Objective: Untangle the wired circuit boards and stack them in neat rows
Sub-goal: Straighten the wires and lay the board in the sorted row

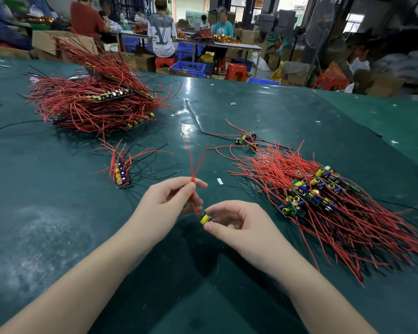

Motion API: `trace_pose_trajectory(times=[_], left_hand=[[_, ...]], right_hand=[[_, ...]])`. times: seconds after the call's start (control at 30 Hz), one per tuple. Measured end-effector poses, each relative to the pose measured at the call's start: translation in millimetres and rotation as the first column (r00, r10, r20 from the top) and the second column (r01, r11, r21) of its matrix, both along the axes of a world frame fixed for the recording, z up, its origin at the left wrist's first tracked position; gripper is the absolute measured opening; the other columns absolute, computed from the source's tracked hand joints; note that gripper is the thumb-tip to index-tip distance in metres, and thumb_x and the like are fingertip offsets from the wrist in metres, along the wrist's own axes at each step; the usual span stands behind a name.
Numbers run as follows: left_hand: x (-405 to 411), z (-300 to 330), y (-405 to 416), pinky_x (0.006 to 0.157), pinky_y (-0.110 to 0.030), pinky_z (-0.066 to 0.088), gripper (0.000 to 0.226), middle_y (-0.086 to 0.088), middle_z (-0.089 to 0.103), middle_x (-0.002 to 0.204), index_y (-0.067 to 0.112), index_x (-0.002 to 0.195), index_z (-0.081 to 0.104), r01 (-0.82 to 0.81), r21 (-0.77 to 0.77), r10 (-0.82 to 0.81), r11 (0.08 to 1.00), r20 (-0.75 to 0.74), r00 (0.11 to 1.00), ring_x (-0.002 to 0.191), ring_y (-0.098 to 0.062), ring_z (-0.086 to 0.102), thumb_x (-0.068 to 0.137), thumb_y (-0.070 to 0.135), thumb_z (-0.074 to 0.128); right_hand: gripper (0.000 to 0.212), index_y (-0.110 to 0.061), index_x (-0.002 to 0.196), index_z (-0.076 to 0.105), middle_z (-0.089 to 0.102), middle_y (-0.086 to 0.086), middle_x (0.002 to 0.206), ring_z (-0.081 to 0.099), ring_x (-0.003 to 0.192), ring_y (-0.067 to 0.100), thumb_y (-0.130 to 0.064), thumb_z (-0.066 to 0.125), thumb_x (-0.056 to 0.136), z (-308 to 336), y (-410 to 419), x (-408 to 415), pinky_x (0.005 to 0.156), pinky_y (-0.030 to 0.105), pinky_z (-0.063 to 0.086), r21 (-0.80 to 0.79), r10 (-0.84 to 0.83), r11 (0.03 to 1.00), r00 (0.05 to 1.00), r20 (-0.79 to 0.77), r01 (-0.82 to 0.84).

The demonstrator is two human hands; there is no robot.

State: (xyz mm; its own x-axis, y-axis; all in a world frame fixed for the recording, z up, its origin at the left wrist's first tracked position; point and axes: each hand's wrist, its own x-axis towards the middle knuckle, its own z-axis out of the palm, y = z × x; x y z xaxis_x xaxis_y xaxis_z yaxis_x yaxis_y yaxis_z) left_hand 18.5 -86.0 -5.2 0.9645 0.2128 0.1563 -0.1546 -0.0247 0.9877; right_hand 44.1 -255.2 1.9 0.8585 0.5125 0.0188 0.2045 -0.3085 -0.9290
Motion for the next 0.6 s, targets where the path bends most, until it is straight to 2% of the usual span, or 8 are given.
trace_pose_trajectory(times=[0.1, 0.2, 0.3, 0.37, 0.4, 0.47, 0.6], left_hand=[[-2, 6, 2, 0.068, -0.024, 0.057, 0.019, -0.008, 0.071, 0.078, 0.003, 0.091, 0.066, -0.007, -0.321, -0.003, 0.947, -0.030, 1.000, 0.079, -0.020, 0.071, 0.096, 0.002, 0.048], [-2, 10, 5, 0.067, -0.027, 0.058, 0.018, -0.010, 0.071, 0.078, 0.002, 0.087, 0.063, -0.023, -0.463, 0.000, 0.886, -0.050, 0.999, 0.078, -0.024, 0.073, 0.096, 0.008, 0.050], [0, 10, 6, 0.065, -0.027, 0.058, 0.021, -0.010, 0.071, 0.076, -0.001, 0.087, 0.064, -0.067, -0.455, 0.046, 0.888, -0.057, 0.997, 0.076, -0.024, 0.073, 0.097, 0.011, 0.050], [-1, 10, 7, 0.062, -0.025, 0.058, 0.016, -0.010, 0.072, 0.076, 0.000, 0.091, 0.066, -0.123, -0.382, 0.117, 0.916, -0.040, 0.992, 0.071, -0.022, 0.073, 0.096, 0.004, 0.051], [-1, 9, 7, 0.061, -0.024, 0.057, 0.016, -0.009, 0.072, 0.076, 0.001, 0.094, 0.067, -0.144, -0.342, 0.144, 0.929, -0.026, 0.989, 0.070, -0.021, 0.072, 0.096, 0.000, 0.051], [-1, 9, 7, 0.060, -0.024, 0.057, 0.018, -0.009, 0.073, 0.075, 0.003, 0.095, 0.067, -0.167, -0.297, 0.172, 0.940, -0.010, 0.985, 0.069, -0.021, 0.072, 0.095, -0.002, 0.050], [-1, 12, 6, 0.058, -0.021, 0.056, 0.016, -0.009, 0.074, 0.075, 0.003, 0.093, 0.065, -0.177, -0.369, 0.186, 0.912, -0.012, 0.982, 0.068, -0.020, 0.072, 0.096, 0.003, 0.050]], right_hand=[[0.013, -0.026, 0.088, 0.073, 0.073, -0.005, 0.080, 0.037, 0.052, 0.011, -0.016, 0.074, 0.080, 0, -1, 2, 0.055, 0.022, 0.038, -0.020, -0.034, 0.999, 0.998, 0.057, 0.035], [0.014, -0.024, 0.090, 0.073, 0.073, -0.003, 0.080, 0.042, 0.058, 0.019, -0.014, 0.074, 0.080, 2, -1, 3, 0.057, 0.029, 0.039, 0.006, -0.028, 1.000, 0.998, 0.061, 0.027], [0.014, -0.024, 0.089, 0.074, 0.074, 0.000, 0.084, 0.047, 0.063, 0.022, -0.013, 0.074, 0.081, 4, -2, 2, 0.061, 0.035, 0.044, 0.029, -0.003, 1.000, 0.999, 0.039, 0.002], [0.015, -0.025, 0.087, 0.073, 0.075, 0.003, 0.088, 0.059, 0.071, 0.025, -0.011, 0.074, 0.081, 6, 0, 1, 0.071, 0.044, 0.052, 0.058, 0.021, 0.998, 1.000, 0.002, -0.021], [0.016, -0.025, 0.087, 0.073, 0.075, 0.003, 0.089, 0.065, 0.078, 0.023, -0.010, 0.074, 0.081, 7, 0, 1, 0.079, 0.046, 0.053, 0.077, 0.032, 0.997, 0.999, -0.012, -0.031], [0.017, -0.023, 0.089, 0.073, 0.075, 0.005, 0.091, 0.069, 0.088, 0.022, -0.008, 0.074, 0.082, 8, 0, 0, 0.084, 0.047, 0.052, 0.102, 0.051, 0.994, 0.999, -0.018, -0.049], [0.018, -0.023, 0.089, 0.074, 0.075, 0.007, 0.092, 0.069, 0.089, 0.027, -0.007, 0.074, 0.082, 10, -2, -1, 0.087, 0.049, 0.051, 0.147, 0.065, 0.987, 0.998, -0.014, -0.062]])
